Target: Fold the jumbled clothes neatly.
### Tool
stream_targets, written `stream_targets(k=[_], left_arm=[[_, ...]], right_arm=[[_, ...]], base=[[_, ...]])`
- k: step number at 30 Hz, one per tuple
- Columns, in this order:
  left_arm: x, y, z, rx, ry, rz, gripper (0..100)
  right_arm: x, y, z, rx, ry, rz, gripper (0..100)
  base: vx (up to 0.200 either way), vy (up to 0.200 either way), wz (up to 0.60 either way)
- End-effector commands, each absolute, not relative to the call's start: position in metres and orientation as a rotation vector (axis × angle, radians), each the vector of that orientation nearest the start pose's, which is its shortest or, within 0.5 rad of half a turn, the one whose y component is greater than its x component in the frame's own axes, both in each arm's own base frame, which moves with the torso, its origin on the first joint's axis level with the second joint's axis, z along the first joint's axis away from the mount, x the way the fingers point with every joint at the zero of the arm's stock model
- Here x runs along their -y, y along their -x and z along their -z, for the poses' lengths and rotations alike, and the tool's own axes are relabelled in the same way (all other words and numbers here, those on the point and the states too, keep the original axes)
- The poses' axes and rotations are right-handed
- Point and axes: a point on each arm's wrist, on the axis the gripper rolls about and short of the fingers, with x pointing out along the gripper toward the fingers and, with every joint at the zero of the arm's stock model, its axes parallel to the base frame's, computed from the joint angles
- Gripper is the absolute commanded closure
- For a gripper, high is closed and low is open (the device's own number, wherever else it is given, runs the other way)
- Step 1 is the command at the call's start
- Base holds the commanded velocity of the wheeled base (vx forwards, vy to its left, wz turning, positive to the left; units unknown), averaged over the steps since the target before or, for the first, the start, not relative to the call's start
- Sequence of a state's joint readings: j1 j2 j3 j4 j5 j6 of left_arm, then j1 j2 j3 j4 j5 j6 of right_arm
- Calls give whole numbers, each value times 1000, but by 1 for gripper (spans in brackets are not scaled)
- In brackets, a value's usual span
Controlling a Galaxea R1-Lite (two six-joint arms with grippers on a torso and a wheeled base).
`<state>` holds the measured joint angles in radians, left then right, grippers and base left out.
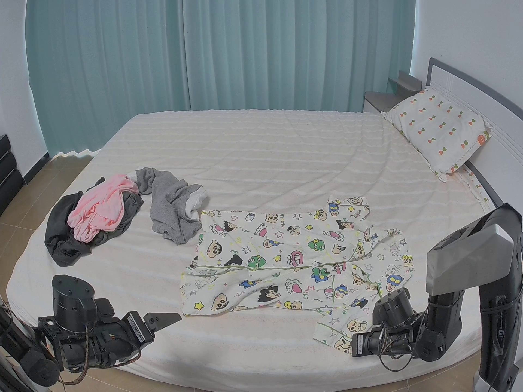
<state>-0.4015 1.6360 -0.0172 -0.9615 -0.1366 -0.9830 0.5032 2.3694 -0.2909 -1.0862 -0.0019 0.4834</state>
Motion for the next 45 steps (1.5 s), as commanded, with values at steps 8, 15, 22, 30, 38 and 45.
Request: stream_targets(k=[8, 15, 22, 30, 38, 45], left_arm=[[67, -150, -55, -876, 828, 137, 0], [68, -150, -53, -886, 823, 137, 0], [69, -151, -49, -897, 807, 105, 0], [69, -152, -47, -905, 800, 99, 0], [69, -152, -46, -908, 800, 96, 0], [70, -153, -42, -930, 790, 83, 0]], right_arm=[[-96, -198, 45, -1070, -188, -178, 100], [-71, -185, 40, -1112, -168, -160, 100], [-58, -174, 41, -1164, -163, -164, 100], [-41, -172, 44, -1200, -148, -117, 100], [-38, -162, 47, -1299, -108, -116, 100], [-37, -158, 47, -1341, -61, -124, 100]], base=[[0, 0, 0], [0, 0, 0], [0, 0, 0], [0, 0, 0], [0, 0, 0], [0, 0, 0]])
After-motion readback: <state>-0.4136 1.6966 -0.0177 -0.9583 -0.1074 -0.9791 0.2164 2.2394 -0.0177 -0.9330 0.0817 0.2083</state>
